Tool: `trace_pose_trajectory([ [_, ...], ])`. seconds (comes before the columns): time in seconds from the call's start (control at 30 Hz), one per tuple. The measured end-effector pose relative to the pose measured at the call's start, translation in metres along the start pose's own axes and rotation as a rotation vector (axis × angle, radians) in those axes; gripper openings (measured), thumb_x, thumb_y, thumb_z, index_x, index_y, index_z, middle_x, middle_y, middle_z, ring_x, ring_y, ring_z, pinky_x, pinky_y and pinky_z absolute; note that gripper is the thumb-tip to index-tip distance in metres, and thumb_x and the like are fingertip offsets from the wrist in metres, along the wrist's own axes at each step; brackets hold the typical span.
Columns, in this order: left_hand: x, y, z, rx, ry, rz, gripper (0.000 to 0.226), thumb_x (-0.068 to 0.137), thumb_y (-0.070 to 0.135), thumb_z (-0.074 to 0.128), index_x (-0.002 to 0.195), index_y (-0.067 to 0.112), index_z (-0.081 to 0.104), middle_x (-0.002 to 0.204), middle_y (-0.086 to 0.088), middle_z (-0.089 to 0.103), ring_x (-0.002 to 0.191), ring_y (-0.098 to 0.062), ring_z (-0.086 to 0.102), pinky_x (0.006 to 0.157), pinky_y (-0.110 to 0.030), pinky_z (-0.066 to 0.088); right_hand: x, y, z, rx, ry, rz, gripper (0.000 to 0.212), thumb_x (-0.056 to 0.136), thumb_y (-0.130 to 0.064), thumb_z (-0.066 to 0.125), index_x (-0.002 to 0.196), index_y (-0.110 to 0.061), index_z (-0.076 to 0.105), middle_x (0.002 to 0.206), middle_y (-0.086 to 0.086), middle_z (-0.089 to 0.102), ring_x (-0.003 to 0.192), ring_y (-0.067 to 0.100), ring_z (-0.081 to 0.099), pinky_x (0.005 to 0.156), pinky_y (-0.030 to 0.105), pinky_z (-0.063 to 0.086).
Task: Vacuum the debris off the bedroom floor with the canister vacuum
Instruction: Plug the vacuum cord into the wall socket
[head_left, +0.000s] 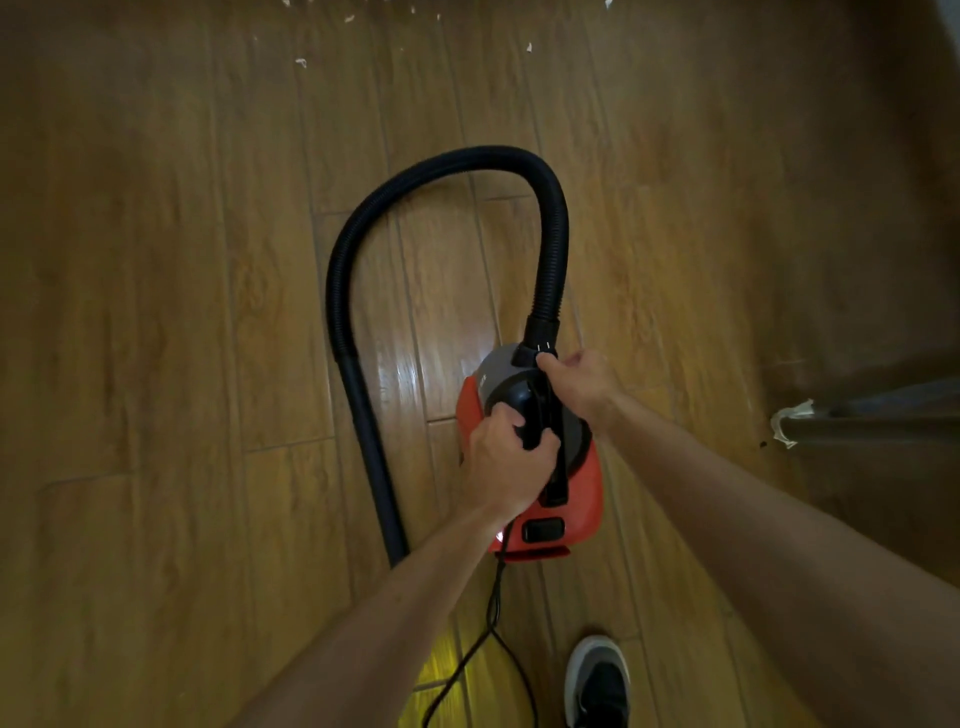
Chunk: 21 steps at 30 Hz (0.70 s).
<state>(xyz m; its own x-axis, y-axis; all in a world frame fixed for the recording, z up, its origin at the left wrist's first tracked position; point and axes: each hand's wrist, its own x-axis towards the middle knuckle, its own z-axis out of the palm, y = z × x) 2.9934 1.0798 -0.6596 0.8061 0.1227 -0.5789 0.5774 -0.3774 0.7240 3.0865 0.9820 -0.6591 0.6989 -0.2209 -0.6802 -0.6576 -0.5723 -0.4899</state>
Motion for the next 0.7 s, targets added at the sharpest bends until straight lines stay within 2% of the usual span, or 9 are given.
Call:
trace_pose_trajectory([
  [0.07,0.001,-0.003,0.008,0.032,-0.002,-0.026,0.031,0.086,0.04,0.064,0.102,0.016,0.054,0.089,0.0,0.063,0.078,-0.013,0.062,0.061,-0.025,0.05,0.003,0.0,0.004,0.061,-0.001,0.047,0.032,0.093,-0.031,0.06,0.066,-0.016,0.05,0.067,0.001,0.054,0.059,0.014,0.051,0.056,0.029,0.042],
  [0.2,0.003,-0.013,0.022,0.079,-0.015,-0.082,0.034,0.084,0.04,0.067,0.103,0.016,0.052,0.088,-0.002,0.064,0.079,-0.018,0.064,0.069,-0.036,0.056,0.012,0.005,0.011,0.082,0.017,0.09,0.027,0.084,-0.033,0.071,0.07,-0.017,0.055,0.086,0.008,0.069,0.079,0.023,0.067,0.08,0.04,0.058],
  [0.37,-0.005,-0.027,0.035,0.163,-0.01,-0.055,0.018,0.087,0.024,0.068,0.095,0.011,0.058,0.082,-0.002,0.065,0.076,-0.016,0.063,0.066,-0.029,0.053,0.017,0.008,0.011,0.116,0.027,0.091,0.024,0.082,-0.02,0.076,0.07,-0.02,0.055,0.094,0.01,0.07,0.089,0.027,0.068,0.087,0.043,0.057],
  [0.43,-0.011,-0.031,0.033,0.164,0.0,-0.05,0.012,0.088,0.017,0.066,0.087,0.007,0.06,0.076,-0.002,0.062,0.07,-0.014,0.059,0.058,-0.022,0.047,0.012,0.009,0.008,0.179,0.012,0.097,0.021,0.084,-0.019,0.074,0.076,-0.02,0.055,0.094,0.007,0.067,0.091,0.025,0.067,0.087,0.041,0.056],
  [0.5,-0.021,-0.028,0.028,0.143,0.014,-0.049,0.013,0.09,0.014,0.063,0.081,0.005,0.06,0.074,-0.005,0.062,0.066,-0.012,0.058,0.056,-0.019,0.044,0.003,0.01,0.003,0.254,-0.002,0.092,0.017,0.086,-0.019,0.073,0.085,-0.018,0.056,0.094,0.004,0.064,0.09,0.021,0.064,0.082,0.034,0.055],
  [0.6,-0.04,-0.018,0.016,0.103,-0.001,-0.055,0.014,0.09,0.018,0.063,0.079,0.01,0.063,0.076,-0.001,0.066,0.07,-0.008,0.062,0.061,-0.02,0.049,-0.022,0.006,-0.01,0.363,-0.025,0.047,0.015,0.089,-0.016,0.07,0.097,-0.013,0.057,0.091,0.001,0.061,0.081,0.014,0.061,0.063,0.022,0.047],
  [0.7,-0.066,-0.006,0.003,0.009,-0.046,-0.011,0.013,0.09,0.022,0.063,0.079,0.015,0.066,0.076,0.002,0.068,0.074,-0.011,0.065,0.066,-0.025,0.053,-0.049,0.002,-0.028,0.46,-0.068,0.012,0.012,0.09,-0.011,0.069,0.099,-0.009,0.061,0.097,0.01,0.068,0.087,0.022,0.068,0.067,0.024,0.051],
])
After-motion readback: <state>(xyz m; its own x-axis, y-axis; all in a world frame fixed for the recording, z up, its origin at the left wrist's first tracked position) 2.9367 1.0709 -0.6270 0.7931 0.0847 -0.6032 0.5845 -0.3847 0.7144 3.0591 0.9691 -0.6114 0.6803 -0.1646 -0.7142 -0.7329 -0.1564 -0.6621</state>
